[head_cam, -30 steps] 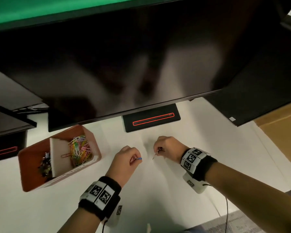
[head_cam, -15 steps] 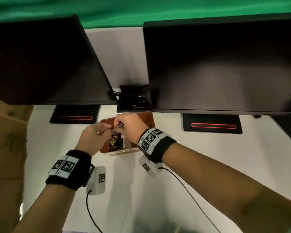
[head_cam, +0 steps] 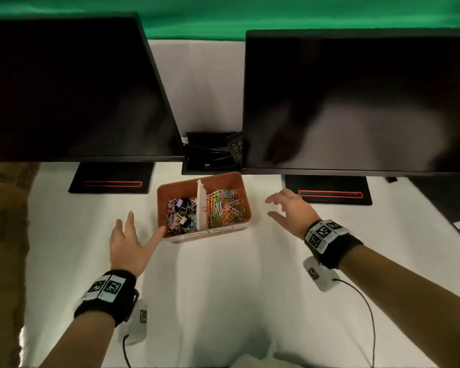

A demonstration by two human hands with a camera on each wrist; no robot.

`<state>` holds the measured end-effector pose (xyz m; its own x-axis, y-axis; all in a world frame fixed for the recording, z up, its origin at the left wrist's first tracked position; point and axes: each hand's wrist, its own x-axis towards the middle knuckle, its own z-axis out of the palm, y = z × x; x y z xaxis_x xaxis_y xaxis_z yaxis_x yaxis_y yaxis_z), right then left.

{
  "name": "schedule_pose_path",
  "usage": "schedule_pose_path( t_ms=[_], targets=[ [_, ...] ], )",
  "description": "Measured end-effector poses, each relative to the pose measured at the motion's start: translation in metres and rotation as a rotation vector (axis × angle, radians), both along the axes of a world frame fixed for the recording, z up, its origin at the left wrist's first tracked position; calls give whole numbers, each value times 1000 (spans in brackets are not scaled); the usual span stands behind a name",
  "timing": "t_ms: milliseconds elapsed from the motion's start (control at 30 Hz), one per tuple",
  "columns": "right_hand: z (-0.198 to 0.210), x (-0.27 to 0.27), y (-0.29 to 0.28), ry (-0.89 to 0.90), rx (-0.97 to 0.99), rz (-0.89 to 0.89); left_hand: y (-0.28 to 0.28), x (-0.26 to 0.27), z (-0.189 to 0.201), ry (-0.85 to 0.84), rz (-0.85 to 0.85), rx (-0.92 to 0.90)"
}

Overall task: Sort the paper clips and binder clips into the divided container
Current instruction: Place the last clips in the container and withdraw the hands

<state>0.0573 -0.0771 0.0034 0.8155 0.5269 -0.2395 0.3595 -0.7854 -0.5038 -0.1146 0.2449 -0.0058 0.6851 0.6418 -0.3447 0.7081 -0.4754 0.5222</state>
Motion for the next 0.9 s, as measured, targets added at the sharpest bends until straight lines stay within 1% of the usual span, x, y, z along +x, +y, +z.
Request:
schedule_pose_path(
  t_ms=[67,133,167,200,267,300,333,400,467,667,833,900],
  targets=[
    [-15,-2,-28,12,-86,-13,-3,-5,-19,49,69,-93],
    [-25,-5,-45,47,-156,-45,-9,-3,-30,42,101,-178],
    [-30,-7,-50,70,-184,-60,-13,-2,-33,29,105,-188],
    [-33,-9,-54,87,-202,-65,-17,-3,-36,11,110,-169],
    [-39,-11,-58,95,-211,-54,-21,-8,-45,-3,101,-54],
    [-40,-12,-60,92,-208,-46,-21,-12,-51,39,52,17],
    [-41,-12,-61,90,-206,-42,-22,-17,-56,119,-28,80],
    [-42,-10,-62,101,-195,-42,-22,-25,-67,288,-157,146],
    [-41,-10,-64,113,-183,-38,-24,-27,-69,366,-190,147],
    [-42,-8,-63,145,-206,-27,-24,-21,-65,466,-238,127],
    [-35,-7,-57,190,-327,27,-23,-20,-65,473,-248,124],
    [-24,-1,-51,158,-309,3,-22,-19,-65,476,-239,119]
  ],
)
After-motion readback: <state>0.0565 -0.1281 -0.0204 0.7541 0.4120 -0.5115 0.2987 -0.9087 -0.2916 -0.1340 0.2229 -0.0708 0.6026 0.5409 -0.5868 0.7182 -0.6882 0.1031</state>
